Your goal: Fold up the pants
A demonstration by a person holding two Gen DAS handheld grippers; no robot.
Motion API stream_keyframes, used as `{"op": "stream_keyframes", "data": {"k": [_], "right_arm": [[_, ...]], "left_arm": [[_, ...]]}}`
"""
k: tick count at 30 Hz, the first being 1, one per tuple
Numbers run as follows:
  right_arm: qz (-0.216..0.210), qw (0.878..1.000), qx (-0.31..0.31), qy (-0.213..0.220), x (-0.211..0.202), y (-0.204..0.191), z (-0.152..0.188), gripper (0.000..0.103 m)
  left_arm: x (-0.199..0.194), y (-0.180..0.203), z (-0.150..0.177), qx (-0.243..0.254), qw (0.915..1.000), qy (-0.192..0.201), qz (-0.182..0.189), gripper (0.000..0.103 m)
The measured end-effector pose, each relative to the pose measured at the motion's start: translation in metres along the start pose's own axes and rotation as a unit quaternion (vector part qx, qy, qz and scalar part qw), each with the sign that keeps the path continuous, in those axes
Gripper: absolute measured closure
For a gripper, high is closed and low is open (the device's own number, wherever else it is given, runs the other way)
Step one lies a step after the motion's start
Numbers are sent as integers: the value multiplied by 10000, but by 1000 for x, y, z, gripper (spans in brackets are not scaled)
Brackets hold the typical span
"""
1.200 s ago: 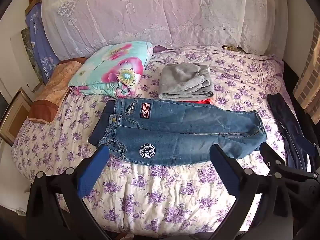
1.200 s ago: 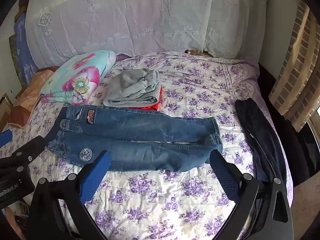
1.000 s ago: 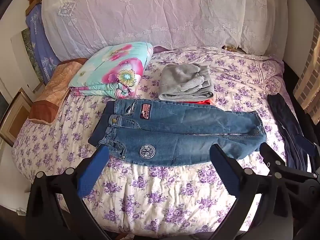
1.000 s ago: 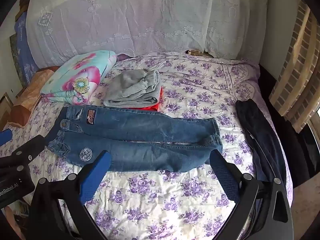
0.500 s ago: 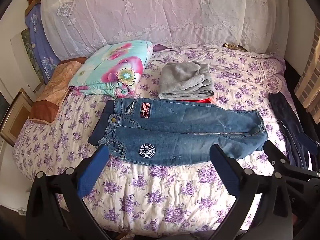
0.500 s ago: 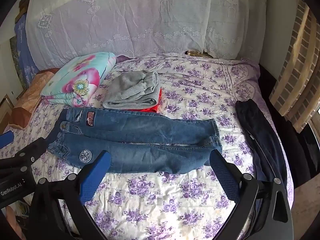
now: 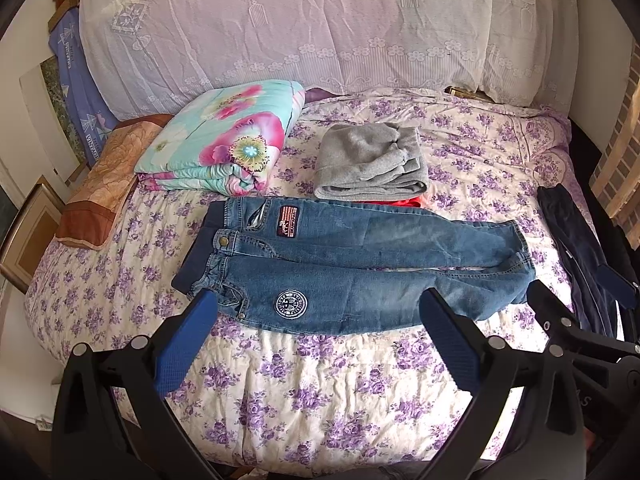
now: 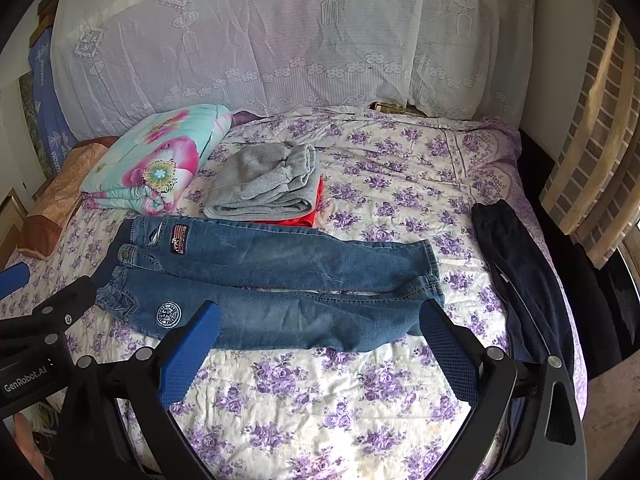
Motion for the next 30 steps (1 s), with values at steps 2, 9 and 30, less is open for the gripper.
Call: {"op": "stream_keyframes", "data": {"k": [2, 9, 30], "right_arm": [[-1, 10000, 1, -5, 0, 0, -1, 4], [-1, 10000, 4, 4, 1, 1, -1, 4], [-22, 10000, 7, -29, 8, 0, -3, 4]], "left_arm": [[0, -1, -2, 2, 10000, -4, 1, 5], [1, 0, -6, 3, 10000, -3, 8, 5], [8, 13, -8, 11, 10000, -7, -17, 5]]}}
Point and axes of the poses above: each gripper's, at about its wrist camera, not at the fingertips, and x roughly the way its jaws point, y to its right, z to its underside, the point moved 4 cm from there along x, roughly the way its jaws point, and after that the axes turned 5 degrees about -y, right-handed, at the moved point
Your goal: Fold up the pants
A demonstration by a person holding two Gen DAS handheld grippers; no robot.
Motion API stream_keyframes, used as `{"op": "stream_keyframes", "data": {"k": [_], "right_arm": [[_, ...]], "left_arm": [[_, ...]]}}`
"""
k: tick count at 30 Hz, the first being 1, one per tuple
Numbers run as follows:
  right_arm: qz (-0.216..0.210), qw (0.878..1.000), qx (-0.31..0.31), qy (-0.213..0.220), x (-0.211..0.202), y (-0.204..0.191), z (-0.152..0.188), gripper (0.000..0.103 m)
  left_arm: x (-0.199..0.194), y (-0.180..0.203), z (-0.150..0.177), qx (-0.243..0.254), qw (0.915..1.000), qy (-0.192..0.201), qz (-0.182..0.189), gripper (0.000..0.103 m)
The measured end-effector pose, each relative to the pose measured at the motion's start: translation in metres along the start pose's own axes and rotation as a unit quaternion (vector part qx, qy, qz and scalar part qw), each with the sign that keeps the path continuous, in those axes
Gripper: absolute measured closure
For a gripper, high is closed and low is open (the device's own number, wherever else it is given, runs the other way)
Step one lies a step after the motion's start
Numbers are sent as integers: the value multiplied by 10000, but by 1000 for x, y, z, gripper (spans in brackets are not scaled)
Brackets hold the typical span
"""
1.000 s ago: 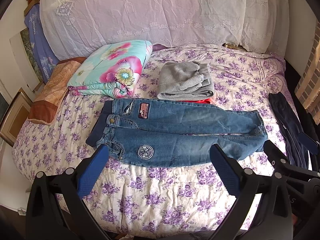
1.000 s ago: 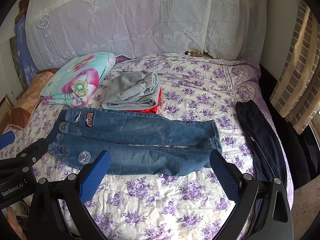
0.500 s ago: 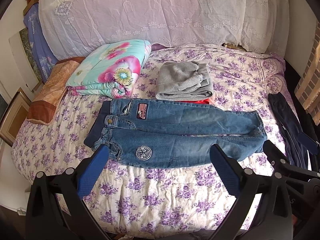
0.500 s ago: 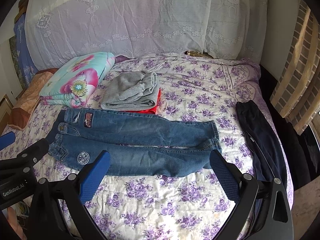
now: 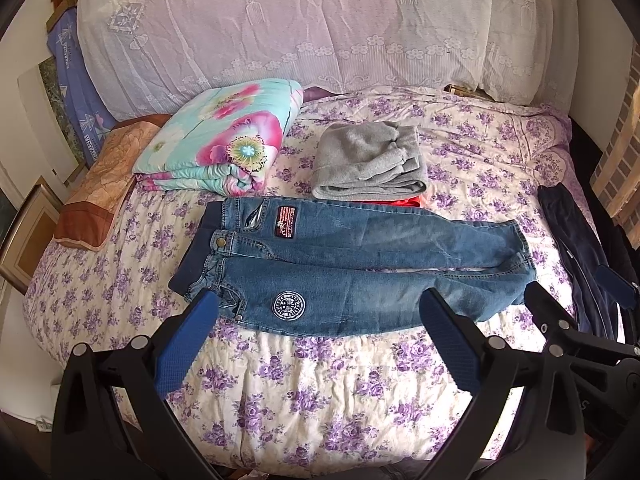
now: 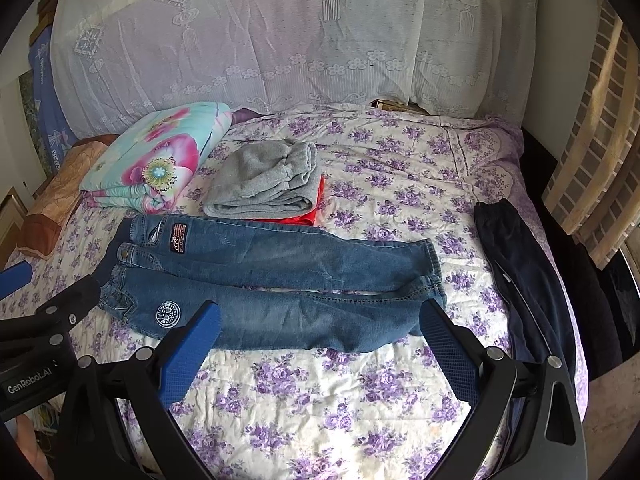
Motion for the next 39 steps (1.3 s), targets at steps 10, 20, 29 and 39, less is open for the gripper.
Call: {"op": "stream_keyframes", "data": {"k": [10, 20, 29, 39], "right_arm": [[2, 10000, -7, 1, 1, 0, -1, 4], [6, 10000, -15, -6, 0, -2, 0, 4], [-33, 9997, -72, -229, 21, -10, 7, 4], [235, 9864, -329, -1593, 138, 4, 78, 4]], "left_arm": [[0, 0, -1, 7, 10000, -8, 1, 5], [0, 0, 0, 14, 10000, -5, 7, 5], [21, -18, 10, -143, 9992, -308, 226, 5], [190, -158, 97, -2250, 9414, -2484, 377, 5]]}}
Point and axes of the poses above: each gripper's, at about its wrist camera, not at the fingertips, and x roughly the way its jaws point, y to its right, z to its underside, the point moved 4 cm from there along x, roughly the way its jaws point, and after that the axes turned 5 degrees about -y, right-handed, at the moved point
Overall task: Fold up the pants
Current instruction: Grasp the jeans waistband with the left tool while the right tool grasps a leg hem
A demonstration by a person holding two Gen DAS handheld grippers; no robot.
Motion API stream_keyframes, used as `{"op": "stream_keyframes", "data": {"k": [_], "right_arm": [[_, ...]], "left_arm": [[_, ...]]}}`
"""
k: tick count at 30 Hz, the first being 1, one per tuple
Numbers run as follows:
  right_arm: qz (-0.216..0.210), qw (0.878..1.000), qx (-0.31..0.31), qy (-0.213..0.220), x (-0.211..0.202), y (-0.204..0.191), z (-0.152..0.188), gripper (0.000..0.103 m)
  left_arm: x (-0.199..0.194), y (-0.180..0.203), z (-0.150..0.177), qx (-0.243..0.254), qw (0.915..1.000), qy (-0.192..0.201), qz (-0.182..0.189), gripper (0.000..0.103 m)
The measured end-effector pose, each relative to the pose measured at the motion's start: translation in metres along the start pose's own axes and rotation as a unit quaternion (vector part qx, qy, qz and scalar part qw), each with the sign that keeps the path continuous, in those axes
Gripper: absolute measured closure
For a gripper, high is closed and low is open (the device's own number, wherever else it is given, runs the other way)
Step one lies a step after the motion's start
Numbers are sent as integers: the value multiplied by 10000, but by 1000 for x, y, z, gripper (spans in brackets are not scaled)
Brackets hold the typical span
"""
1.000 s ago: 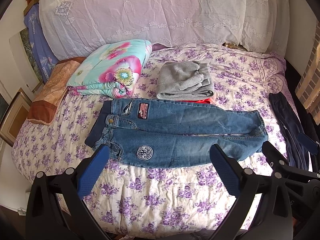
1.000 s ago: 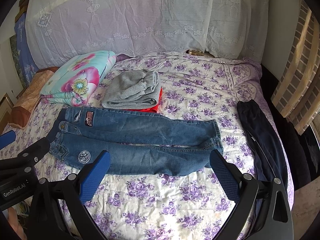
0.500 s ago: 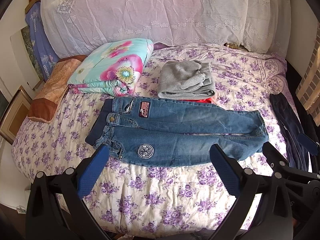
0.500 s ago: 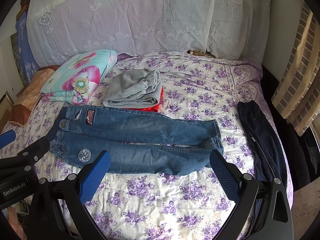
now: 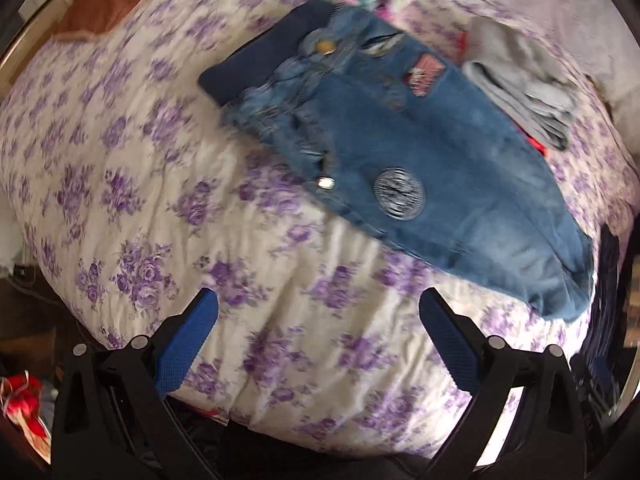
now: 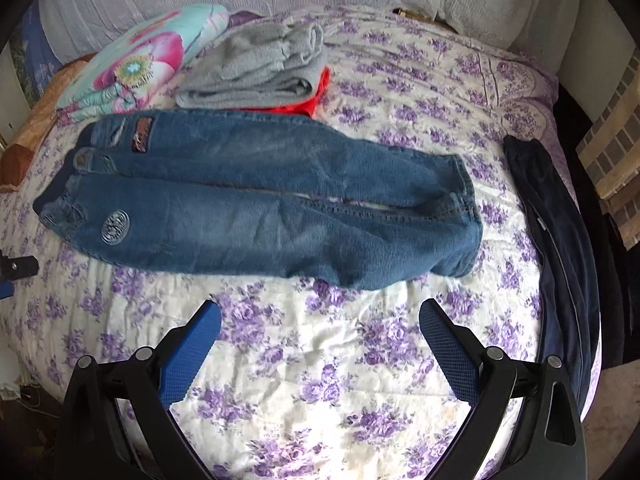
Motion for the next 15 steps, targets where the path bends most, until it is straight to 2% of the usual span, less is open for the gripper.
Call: {"op": "stream_keyframes", "data": {"k": [3, 9, 10, 11, 12, 15], "right_arm": [[-26, 9995, 123, -301, 24, 1, 5, 4], [155, 9983, 300, -481, 34, 13, 14, 4], [170, 9980, 336, -516, 34, 17, 15, 4], [184, 9976, 394, -543, 34, 22, 18, 4], [175, 9972, 468, -553, 33, 29, 20, 4], [41, 9957, 798, -477, 29, 54, 25, 4]], "left_arm": [[29, -35, -40, -493, 9983, -168, 243, 5], [66, -41, -101, -628, 9940, -451, 770, 6], [71, -42, -106, -674, 9926, -524, 866, 11], [76, -42, -112, -699, 9909, -577, 990, 58], [80, -40, -114, -625, 9880, -724, 1212, 77], [66, -46, -108, -716, 9866, -400, 1409, 84]]}}
Point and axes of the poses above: each gripper's, at about its wrist camera, not at the fingertips, and x roughly the way its jaws point, y to its right, z to its underside, the point moved 4 cm from there along x, roughly the way its jaws point, and after that the axes turned 5 degrees about -y, right-handed, at the moved point
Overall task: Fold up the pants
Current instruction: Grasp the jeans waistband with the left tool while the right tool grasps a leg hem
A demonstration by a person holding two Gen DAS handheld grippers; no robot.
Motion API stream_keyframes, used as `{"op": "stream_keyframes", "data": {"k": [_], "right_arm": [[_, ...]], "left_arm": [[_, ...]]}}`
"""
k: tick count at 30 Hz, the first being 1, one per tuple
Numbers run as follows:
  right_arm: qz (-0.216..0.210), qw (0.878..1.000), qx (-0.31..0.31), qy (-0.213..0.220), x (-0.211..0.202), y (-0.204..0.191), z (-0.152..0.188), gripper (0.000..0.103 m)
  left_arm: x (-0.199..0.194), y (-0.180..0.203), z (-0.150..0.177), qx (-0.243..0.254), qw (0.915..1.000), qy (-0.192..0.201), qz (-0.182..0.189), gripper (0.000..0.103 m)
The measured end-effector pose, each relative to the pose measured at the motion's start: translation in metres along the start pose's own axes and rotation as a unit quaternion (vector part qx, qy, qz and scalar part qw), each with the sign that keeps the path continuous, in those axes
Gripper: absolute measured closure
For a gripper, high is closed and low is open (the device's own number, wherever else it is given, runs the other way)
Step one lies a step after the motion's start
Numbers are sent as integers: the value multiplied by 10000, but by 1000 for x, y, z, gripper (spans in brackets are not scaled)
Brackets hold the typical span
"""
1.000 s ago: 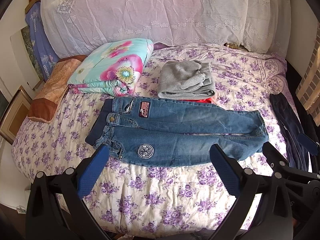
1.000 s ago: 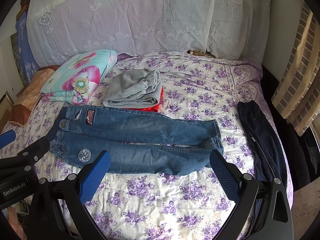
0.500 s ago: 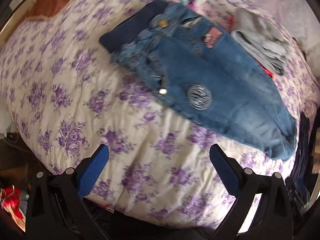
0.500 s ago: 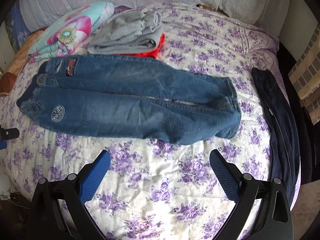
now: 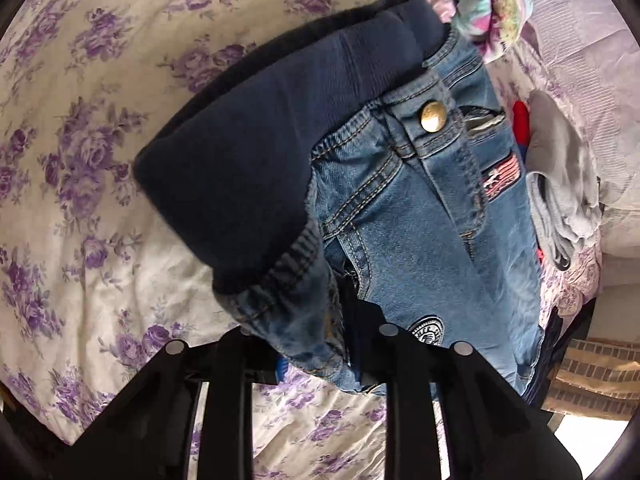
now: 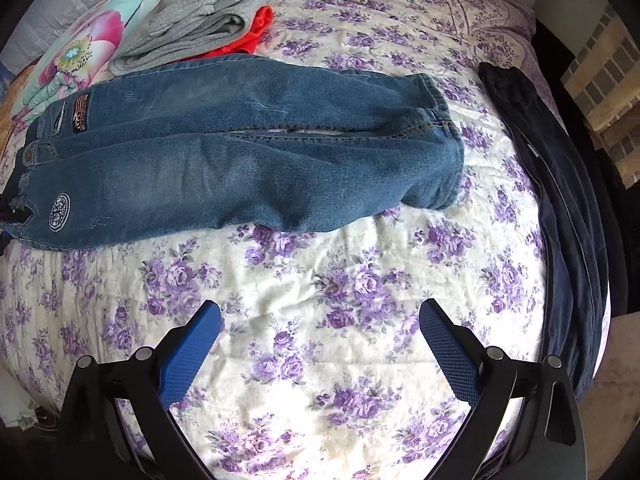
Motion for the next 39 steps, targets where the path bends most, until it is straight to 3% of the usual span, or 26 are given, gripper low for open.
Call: {"op": "stream_keyframes", "data": {"k": [5, 10, 14, 16, 20, 22, 24, 25, 27, 32, 37, 39], "right_arm": [[-214, 9970, 727, 143, 12, 49, -10, 4], [-886, 9822, 1656, 71, 59, 79, -28, 4], [-1575, 9627, 2199, -6, 95, 86, -43, 27], [-1561, 9611, 2276, 60, 108, 85, -54, 25], [-1148, 9701, 2138, 60, 117, 70, -88, 10], [-1036, 9731, 2057, 97, 119, 65, -100, 12], [-1279, 9723, 1938, 274, 116, 58, -108, 44], [-1683, 9658, 1955, 252, 115, 54, -110, 89], [-1750, 9614, 2116, 181, 110, 56, -108, 91], [-1548, 9676, 1992, 117, 71, 69, -86, 93], [-1682, 9617, 2120, -435, 43, 90, -34, 95], [-1611, 9629, 2081, -594, 39, 94, -9, 95]], "left_arm": [[-25, -4, 32, 209, 9987, 464, -42, 88], [-15, -16, 34, 166, 9992, 297, -210, 87], [-18, -17, 26, 59, 9995, 273, -169, 88], [-18, -11, 24, 153, 9991, 291, -275, 88], [-16, -11, 22, 151, 9990, 217, -352, 88], [-14, -7, 20, 148, 9991, 186, -363, 88], [-11, -4, 18, 179, 9989, 150, -410, 87], [-10, -4, 17, 188, 9988, 139, -431, 87], [-9, -5, 17, 175, 9989, 127, -421, 87], [-23, -15, 22, 38, 9995, 295, -78, 87], [-42, -24, 45, 49, 9978, 535, -388, 92], [-49, -31, 57, 34, 9982, 519, -305, 92]]}}
Point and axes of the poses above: each gripper's, at about its wrist camera, not at the fingertips, and x roughly the way its jaws point, y to its right, z to its underside, the point moved 4 cm from there along x, roughly the way its jaws point, and after that the axes turned 5 degrees about -y, right-handed, at the moved point
